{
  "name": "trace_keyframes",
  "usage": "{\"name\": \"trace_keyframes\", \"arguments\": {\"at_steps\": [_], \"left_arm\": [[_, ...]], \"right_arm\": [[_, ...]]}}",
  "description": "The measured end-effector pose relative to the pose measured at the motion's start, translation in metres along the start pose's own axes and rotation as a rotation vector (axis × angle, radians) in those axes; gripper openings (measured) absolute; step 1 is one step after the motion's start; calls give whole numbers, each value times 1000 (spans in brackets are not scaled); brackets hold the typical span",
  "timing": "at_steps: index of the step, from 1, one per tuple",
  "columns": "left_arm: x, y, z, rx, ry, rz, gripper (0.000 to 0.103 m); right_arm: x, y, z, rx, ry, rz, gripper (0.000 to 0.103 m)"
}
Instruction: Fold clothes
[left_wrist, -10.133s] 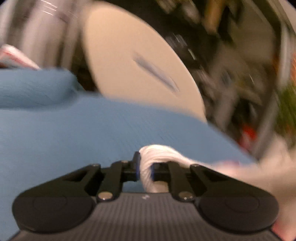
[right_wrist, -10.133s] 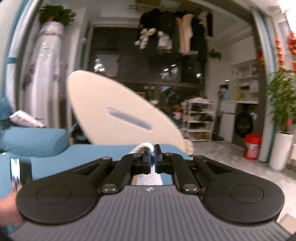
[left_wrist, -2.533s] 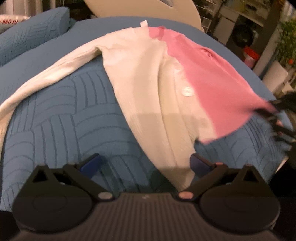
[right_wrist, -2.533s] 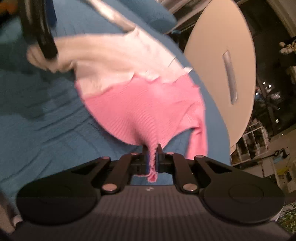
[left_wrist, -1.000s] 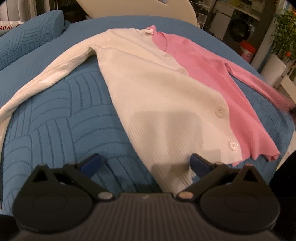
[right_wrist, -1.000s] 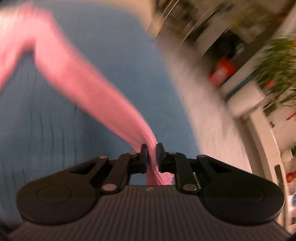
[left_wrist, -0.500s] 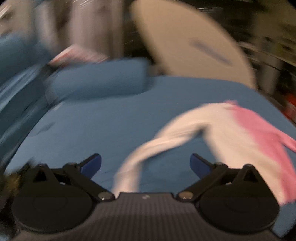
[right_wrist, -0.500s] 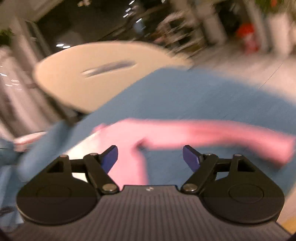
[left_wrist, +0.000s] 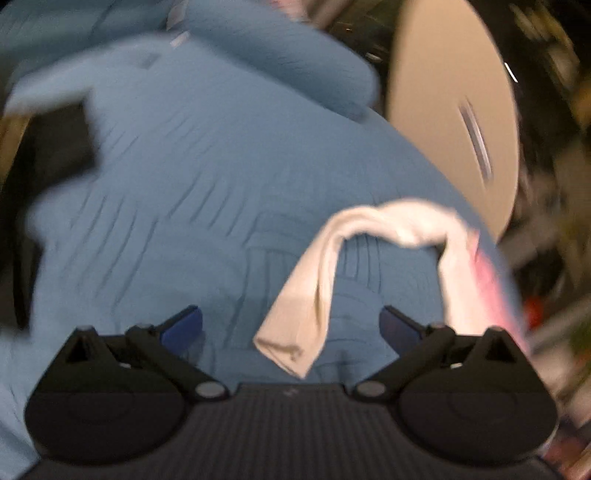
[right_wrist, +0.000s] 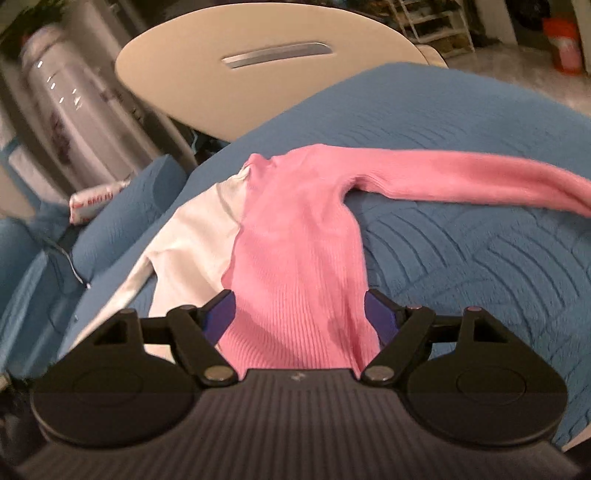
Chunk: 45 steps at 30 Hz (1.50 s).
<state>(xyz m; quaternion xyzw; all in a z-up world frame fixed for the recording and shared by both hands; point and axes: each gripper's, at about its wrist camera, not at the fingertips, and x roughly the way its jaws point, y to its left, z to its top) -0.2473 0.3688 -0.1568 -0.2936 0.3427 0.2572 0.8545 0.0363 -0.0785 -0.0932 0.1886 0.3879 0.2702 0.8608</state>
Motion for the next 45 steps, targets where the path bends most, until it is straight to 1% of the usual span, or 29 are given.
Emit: {"name": "trace_keyframes", "arguments": {"at_steps": [1, 2, 3, 5, 7, 8, 9, 10, 11, 12, 14, 15, 16, 17, 18, 20, 25, 28, 30, 31, 32, 33, 35, 36, 37, 39, 40, 42, 45], "left_arm": [[7, -13, 0, 113, 17, 53, 88], [13, -19, 1, 178, 37, 89, 77], [17, -21, 0, 206, 52, 109, 64], [27, -24, -1, 234, 83, 157, 56], [33, -24, -4, 231, 72, 166, 52], [35, -25, -4, 230, 65, 165, 44], [35, -27, -5, 236, 56, 166, 25], [35, -28, -3, 241, 48, 174, 11], [35, -28, -1, 244, 43, 186, 6], [32, -29, 2, 252, 19, 219, 6], [10, -29, 12, 251, -129, 335, 6], [-1, -27, 16, 236, -184, 365, 6], [-25, -23, 23, 192, -301, 383, 6], [-39, -21, 27, 167, -366, 384, 6], [-49, -20, 30, 160, -393, 370, 6], [-63, -26, 39, 194, -355, 328, 6], [-56, -45, 32, 253, -236, 238, 8], [-50, -50, 34, 223, -164, 165, 17], [-49, -48, 31, 206, -157, 160, 28], [-48, -44, 30, 165, -178, 200, 31], [-49, -35, 28, 84, -223, 254, 44], [-49, -28, 27, 26, -252, 283, 73], [-52, -9, 18, -125, -316, 363, 100], [-53, 2, 13, -209, -351, 407, 100], [-55, 5, 8, -236, -366, 446, 100], [-60, 2, -1, -222, -372, 518, 99], [-63, -6, -1, -175, -369, 506, 100], [-65, -34, 1, -38, -343, 418, 103], [-60, -79, 7, 149, -258, 273, 103]], "right_arm": [[3, -1, 0, 6, 0, 0, 79], [3, -2, 0, 13, 0, 1, 79], [2, -3, 0, 15, 1, 0, 79], [1, -2, 0, 12, 4, -1, 79], [3, 0, 0, 3, 9, -1, 79], [4, 1, -1, -1, 11, -1, 79], [4, 1, -1, -5, 14, -1, 79], [4, 2, -1, -11, 17, -3, 79], [5, 3, -2, -16, 20, -3, 79], [6, 3, -2, -15, 21, -2, 79], [5, 2, -1, -10, 19, 0, 79], [5, 1, 0, -7, 14, 0, 79], [4, 0, 0, -5, 8, 1, 79], [3, -1, 1, -1, 6, 3, 79], [3, -2, 1, 3, 6, 4, 79], [3, -4, 2, 12, 7, 7, 79], [10, -1, 3, 5, 28, 11, 79], [12, 2, 2, -23, 36, 6, 79], [12, 2, 2, -29, 38, 1, 79], [11, 1, 3, -24, 37, 0, 79], [11, 0, 3, -18, 37, -2, 79], [10, -2, 3, -12, 37, -4, 79], [10, -2, 3, -6, 37, -8, 79], [11, -2, 3, -7, 39, -12, 79], [12, 0, 3, -18, 41, -22, 79], [13, 6, 0, -62, 53, -16, 80], [15, 13, -3, -116, 69, -3, 80], [17, 32, -11, -240, 92, 28, 80], [13, 84, -41, -562, 80, 109, 80]]}}
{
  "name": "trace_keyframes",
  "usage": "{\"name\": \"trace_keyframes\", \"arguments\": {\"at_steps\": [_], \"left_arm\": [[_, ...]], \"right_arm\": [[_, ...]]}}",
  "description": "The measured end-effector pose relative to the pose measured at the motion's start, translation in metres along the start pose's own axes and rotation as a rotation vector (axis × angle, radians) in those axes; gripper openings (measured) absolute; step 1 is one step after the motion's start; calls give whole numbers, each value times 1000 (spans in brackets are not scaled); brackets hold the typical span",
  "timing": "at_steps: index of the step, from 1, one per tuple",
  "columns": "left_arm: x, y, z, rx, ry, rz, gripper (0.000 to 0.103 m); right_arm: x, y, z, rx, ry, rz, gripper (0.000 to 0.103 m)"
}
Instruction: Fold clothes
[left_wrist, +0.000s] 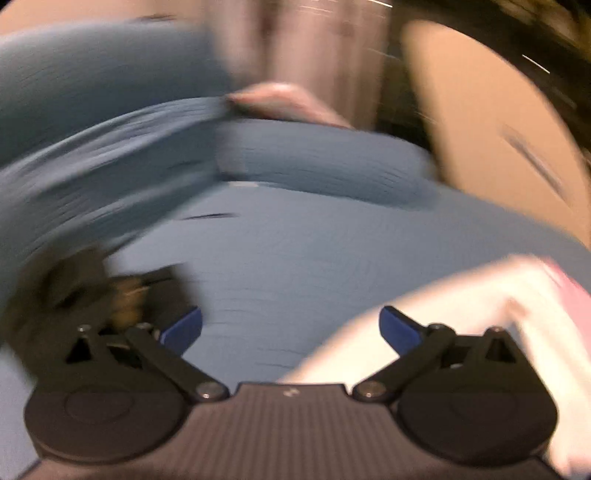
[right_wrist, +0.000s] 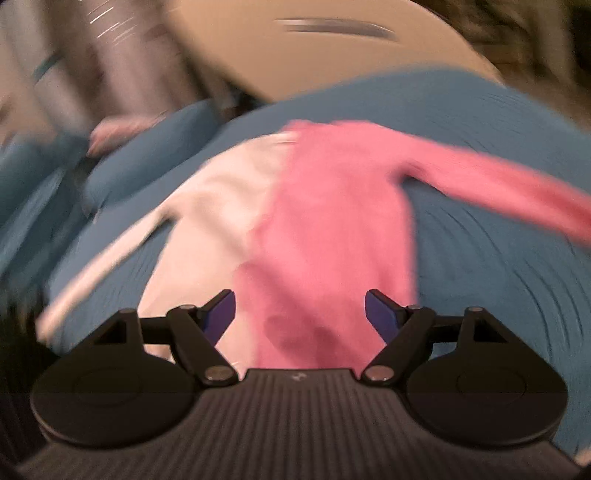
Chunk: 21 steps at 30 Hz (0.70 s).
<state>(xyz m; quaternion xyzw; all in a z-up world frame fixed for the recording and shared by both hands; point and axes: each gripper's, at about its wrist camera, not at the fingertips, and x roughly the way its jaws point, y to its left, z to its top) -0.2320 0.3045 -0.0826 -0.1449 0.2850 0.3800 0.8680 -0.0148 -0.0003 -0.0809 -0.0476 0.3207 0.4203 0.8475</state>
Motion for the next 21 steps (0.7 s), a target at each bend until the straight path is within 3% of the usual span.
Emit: {"name": "trace_keyframes", "arguments": {"at_steps": [3, 6, 8, 10, 12, 14, 16, 19, 21], "left_arm": [[16, -56, 7, 52, 112, -250, 103], [38, -92, 8, 77, 210, -311, 103], [61, -127, 0, 122, 288, -336, 103], [78, -152, -15, 140, 357, -321, 103], [92, -173, -32, 150, 415, -303, 103], [100, -190, -48, 153, 454, -299, 103], [97, -215, -73, 301, 413, -232, 103], [90, -221, -80, 373, 366, -203, 103], [96, -215, -78, 333, 398, -218, 103]], "right_arm": [[13, 84, -14, -388, 21, 38, 79], [32, 142, -37, -628, 38, 12, 79], [44, 155, -48, -692, 50, -21, 79], [51, 161, -56, -740, 41, -48, 79], [51, 164, -64, -824, -27, -120, 73], [54, 162, -63, -826, -27, -163, 36], [55, 156, -60, -794, 1, -148, 19], [54, 154, -58, -777, 22, -111, 15], [53, 153, -55, -752, 30, -83, 14]]}}
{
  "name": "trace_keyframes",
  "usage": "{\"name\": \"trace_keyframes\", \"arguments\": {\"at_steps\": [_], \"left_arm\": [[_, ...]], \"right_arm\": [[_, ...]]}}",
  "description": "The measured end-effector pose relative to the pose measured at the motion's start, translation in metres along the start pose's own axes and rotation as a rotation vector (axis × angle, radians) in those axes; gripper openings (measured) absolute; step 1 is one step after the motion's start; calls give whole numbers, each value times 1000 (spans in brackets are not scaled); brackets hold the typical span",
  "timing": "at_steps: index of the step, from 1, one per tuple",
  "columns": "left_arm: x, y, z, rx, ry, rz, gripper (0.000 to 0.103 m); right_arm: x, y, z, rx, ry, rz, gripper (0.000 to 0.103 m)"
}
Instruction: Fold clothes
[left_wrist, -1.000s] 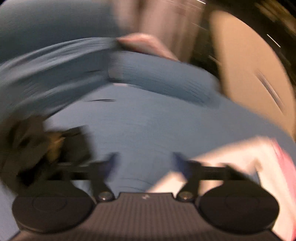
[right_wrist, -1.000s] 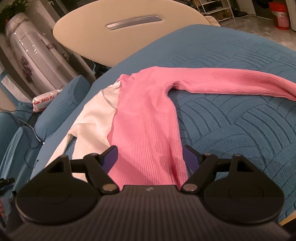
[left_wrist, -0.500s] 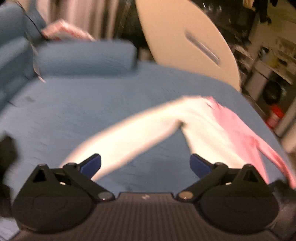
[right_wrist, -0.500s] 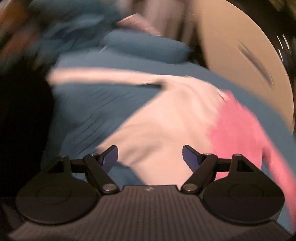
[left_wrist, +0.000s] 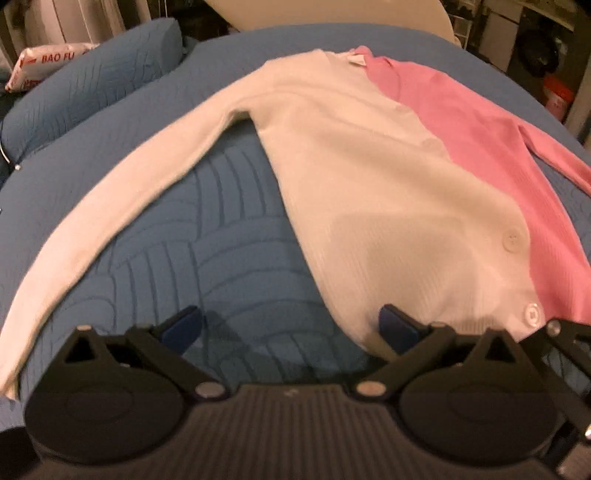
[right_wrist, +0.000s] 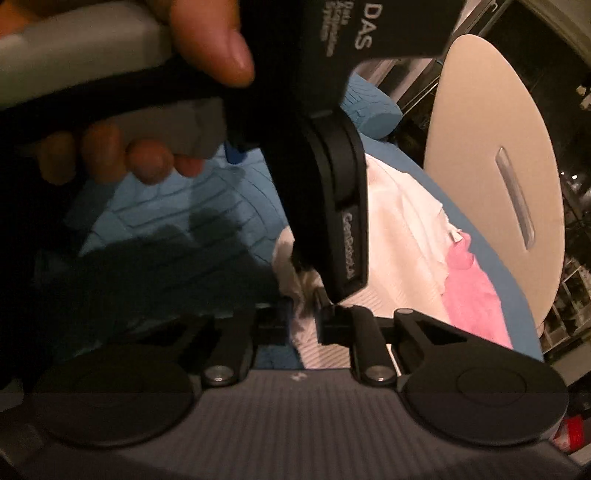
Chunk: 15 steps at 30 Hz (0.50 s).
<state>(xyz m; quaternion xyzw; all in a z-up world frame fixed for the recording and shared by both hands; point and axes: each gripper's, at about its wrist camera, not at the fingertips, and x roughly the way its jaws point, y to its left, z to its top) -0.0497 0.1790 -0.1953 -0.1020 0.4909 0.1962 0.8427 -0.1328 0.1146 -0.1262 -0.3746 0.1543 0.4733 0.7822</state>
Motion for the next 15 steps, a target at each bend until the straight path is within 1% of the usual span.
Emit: {"name": "trace_keyframes", "arguments": {"at_steps": [2, 7, 11, 15], "left_arm": [[1, 8, 2, -39, 23, -29, 103], [-4, 2, 3, -18, 14, -11, 103], [-6, 3, 7, -25, 18, -16, 103], [-6, 1, 8, -23, 18, -15, 103]], "right_arm": [[0, -2, 2, 21, 1, 19, 14], [0, -3, 4, 46, 9, 47, 14], [-2, -4, 6, 69, 3, 76, 13], [-9, -2, 10, 83, -26, 150, 12]]}}
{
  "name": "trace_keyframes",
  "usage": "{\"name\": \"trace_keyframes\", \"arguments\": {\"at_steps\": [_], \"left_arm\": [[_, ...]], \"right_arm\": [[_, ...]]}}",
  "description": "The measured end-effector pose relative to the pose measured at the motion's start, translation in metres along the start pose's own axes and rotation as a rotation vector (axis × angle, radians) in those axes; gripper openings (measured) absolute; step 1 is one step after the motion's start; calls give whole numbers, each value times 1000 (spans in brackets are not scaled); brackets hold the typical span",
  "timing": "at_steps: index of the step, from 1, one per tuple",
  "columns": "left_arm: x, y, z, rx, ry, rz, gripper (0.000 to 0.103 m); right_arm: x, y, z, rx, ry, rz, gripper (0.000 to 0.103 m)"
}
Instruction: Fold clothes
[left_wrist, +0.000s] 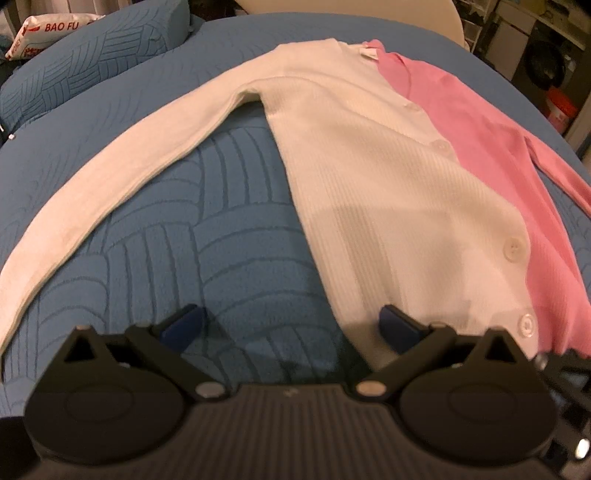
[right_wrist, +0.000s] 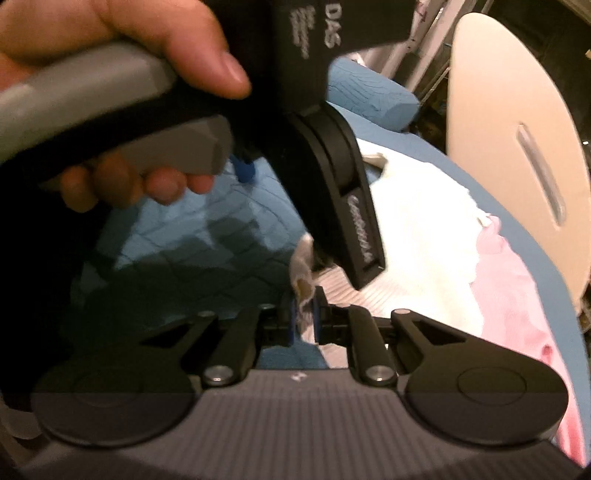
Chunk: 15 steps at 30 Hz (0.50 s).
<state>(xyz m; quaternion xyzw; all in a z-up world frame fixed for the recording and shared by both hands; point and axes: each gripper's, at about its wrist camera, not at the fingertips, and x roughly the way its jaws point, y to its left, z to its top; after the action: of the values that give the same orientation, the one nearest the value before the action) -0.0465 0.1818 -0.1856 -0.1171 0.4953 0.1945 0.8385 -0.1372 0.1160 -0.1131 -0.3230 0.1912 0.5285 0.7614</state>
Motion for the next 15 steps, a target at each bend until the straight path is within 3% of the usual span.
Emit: {"name": "trace_keyframes", "arguments": {"at_steps": [6, 9, 13, 15], "left_arm": [[0, 1, 2, 1, -4, 10, 103], [0, 0, 2, 8, -11, 16, 103], [-1, 1, 3, 10, -14, 13, 103], [-1, 2, 4, 7, -14, 11, 103]], "right_arm": [[-20, 16, 6, -27, -104, 185, 8], [-23, 34, 5, -73, -122, 347, 4], [-21, 65, -4, -256, -134, 310, 4], [-22, 67, -2, -296, -146, 220, 10]]}}
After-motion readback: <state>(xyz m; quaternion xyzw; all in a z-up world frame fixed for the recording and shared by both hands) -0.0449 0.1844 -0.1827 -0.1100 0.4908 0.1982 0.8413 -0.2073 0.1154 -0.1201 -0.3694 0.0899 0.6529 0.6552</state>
